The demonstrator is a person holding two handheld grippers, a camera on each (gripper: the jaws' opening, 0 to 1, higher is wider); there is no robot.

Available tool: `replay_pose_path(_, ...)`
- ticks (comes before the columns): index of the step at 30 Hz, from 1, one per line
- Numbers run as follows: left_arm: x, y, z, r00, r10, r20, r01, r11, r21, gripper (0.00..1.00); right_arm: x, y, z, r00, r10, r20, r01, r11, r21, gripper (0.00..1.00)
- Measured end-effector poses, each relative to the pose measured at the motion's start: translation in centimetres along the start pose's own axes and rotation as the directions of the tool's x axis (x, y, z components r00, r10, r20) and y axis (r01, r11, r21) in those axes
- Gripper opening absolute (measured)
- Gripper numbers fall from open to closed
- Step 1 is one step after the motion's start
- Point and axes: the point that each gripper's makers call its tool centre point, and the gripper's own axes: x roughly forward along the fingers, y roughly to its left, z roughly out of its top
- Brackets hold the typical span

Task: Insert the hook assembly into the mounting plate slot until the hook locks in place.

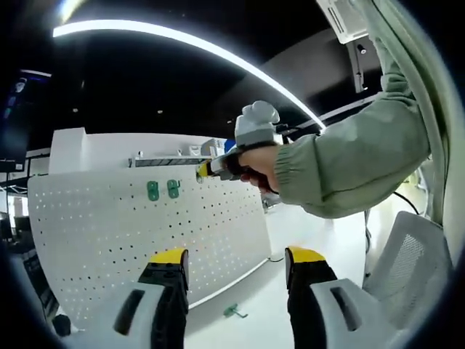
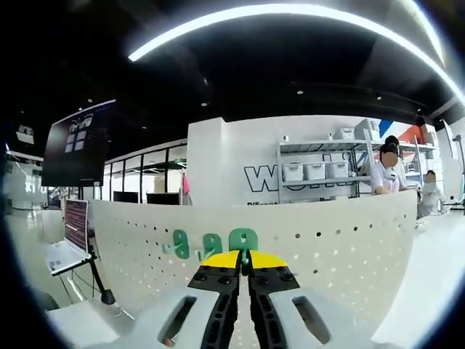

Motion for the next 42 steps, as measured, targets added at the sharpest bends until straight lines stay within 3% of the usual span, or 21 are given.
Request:
replay_pose_path(15, 0.0, 0.3, 0.0, 1.000, 0.008, 0.003, -0.008, 1.000, -0.014, 0.56, 1.6, -0.5, -1.6, 0.999, -0.026, -0.038, 0.026, 1.000, -0.009, 0.01)
replay_pose_path(30, -0.1, 0.4, 0.0, 1.000, 0.012, 0.004, -0.012, 1.000, -0.025, 0.56, 3.1, -0.8, -1.1, 0.999, -0.040, -0.030, 0.040, 0.999, -0.008, 0.01)
replay_pose_path(42, -0.1, 0.6, -0.2, 1.000, 0.015, -0.001, -0.015, 0.999, -0.032, 0.56, 3.9, -1.0, -1.9, 0.998, -0.049, -0.050, 0.048, 0.998, -0.036, 0.01)
